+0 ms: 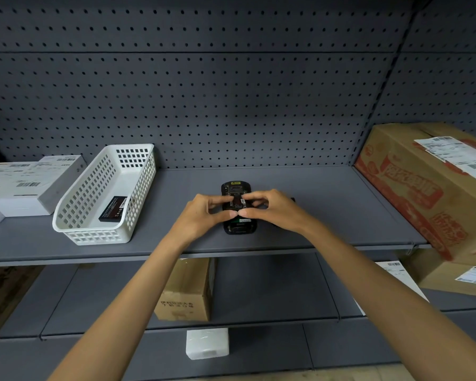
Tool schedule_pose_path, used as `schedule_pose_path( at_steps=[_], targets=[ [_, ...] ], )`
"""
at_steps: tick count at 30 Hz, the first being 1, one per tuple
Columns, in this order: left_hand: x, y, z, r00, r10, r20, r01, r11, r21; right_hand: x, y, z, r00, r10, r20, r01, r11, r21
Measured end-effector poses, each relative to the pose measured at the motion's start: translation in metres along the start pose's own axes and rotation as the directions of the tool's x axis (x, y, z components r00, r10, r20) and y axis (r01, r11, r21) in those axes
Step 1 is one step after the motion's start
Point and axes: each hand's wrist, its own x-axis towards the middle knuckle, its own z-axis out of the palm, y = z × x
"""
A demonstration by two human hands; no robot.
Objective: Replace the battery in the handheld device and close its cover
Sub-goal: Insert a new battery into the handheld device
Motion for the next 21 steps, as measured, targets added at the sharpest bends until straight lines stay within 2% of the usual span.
schedule_pose_path(
  at_steps=[12,21],
  targets=[
    [-0.006,0.003,0.007,0.998,0.037,-0.048,-0.034,0.997,0.069,-0.001,0.006,0.001,0.999,-0.023,0.042,0.026,0.995,-0.094],
    [-0.006,0.002,0.013,0.996,0.029,-0.084,-0.016,0.989,0.147,0.000,0.009,0.002,0.998,-0.061,0.021,0.064,0.985,-0.158]
  ],
)
